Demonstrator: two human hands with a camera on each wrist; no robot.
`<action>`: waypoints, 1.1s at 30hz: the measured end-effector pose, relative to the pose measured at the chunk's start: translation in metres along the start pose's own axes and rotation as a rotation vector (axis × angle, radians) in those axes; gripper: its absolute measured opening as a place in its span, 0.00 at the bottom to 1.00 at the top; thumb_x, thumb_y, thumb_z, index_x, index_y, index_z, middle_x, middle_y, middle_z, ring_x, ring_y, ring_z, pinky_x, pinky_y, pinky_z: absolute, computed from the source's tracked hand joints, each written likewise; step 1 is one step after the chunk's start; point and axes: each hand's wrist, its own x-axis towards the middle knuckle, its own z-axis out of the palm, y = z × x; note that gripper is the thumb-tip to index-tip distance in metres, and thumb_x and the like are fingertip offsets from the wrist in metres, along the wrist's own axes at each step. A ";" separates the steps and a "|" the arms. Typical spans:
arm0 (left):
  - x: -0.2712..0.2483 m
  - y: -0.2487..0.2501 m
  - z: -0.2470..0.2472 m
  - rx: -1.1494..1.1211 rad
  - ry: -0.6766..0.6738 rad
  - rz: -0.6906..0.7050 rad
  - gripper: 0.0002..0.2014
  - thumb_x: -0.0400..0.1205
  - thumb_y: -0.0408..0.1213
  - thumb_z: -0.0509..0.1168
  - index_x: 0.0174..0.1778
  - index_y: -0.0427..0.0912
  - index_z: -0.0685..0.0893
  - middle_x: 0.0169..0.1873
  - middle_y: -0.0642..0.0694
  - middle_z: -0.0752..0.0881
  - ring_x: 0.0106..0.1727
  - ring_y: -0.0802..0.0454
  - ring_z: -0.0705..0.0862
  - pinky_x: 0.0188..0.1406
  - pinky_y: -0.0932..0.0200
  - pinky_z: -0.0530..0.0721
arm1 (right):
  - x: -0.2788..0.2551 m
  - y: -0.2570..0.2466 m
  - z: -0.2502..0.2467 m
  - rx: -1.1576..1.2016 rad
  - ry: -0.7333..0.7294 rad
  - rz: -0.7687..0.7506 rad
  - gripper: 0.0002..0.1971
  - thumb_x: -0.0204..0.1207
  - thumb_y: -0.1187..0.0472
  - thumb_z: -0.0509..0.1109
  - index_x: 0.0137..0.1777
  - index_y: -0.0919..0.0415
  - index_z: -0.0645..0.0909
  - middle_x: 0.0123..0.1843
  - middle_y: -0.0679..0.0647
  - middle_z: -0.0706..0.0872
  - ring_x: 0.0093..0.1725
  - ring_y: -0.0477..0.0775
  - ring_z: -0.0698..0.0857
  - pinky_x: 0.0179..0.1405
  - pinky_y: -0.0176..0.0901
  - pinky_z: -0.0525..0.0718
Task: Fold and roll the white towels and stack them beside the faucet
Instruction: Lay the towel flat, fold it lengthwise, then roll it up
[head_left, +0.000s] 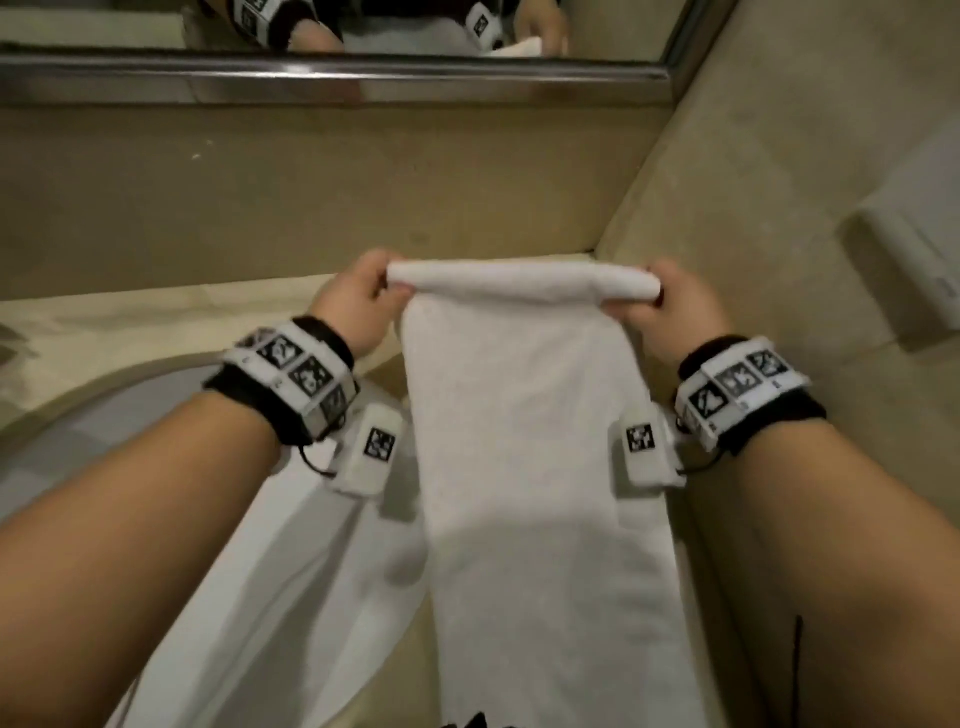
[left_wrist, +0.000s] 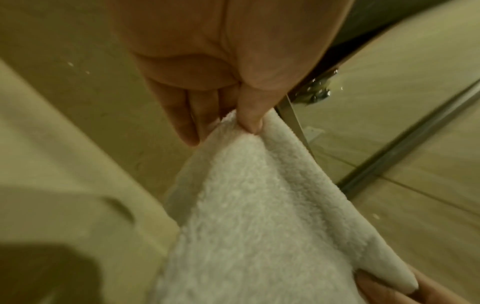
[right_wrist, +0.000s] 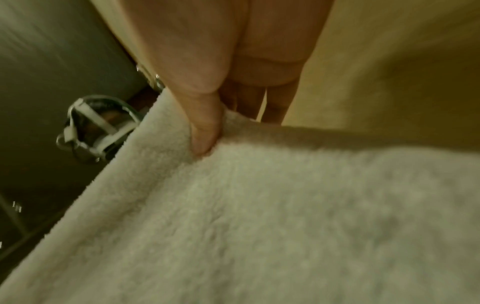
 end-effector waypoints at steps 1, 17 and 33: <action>0.014 0.009 -0.010 -0.015 0.040 0.005 0.11 0.82 0.39 0.60 0.58 0.40 0.77 0.44 0.44 0.79 0.46 0.48 0.77 0.44 0.58 0.70 | 0.015 -0.013 -0.006 0.060 0.064 -0.021 0.09 0.70 0.56 0.74 0.42 0.53 0.74 0.33 0.45 0.79 0.33 0.46 0.76 0.28 0.34 0.72; 0.076 -0.039 0.036 -0.096 -0.074 -0.174 0.28 0.75 0.41 0.70 0.70 0.44 0.71 0.63 0.45 0.82 0.61 0.45 0.81 0.53 0.61 0.72 | 0.101 0.032 0.073 0.244 -0.064 0.244 0.27 0.71 0.56 0.74 0.69 0.54 0.70 0.55 0.45 0.80 0.52 0.46 0.79 0.48 0.38 0.78; 0.087 -0.036 0.019 -0.028 -0.007 -0.076 0.19 0.81 0.47 0.60 0.65 0.43 0.77 0.60 0.42 0.85 0.60 0.42 0.81 0.54 0.57 0.75 | 0.114 0.012 0.070 0.162 0.098 0.239 0.15 0.77 0.55 0.66 0.61 0.59 0.77 0.55 0.56 0.85 0.52 0.56 0.84 0.52 0.46 0.83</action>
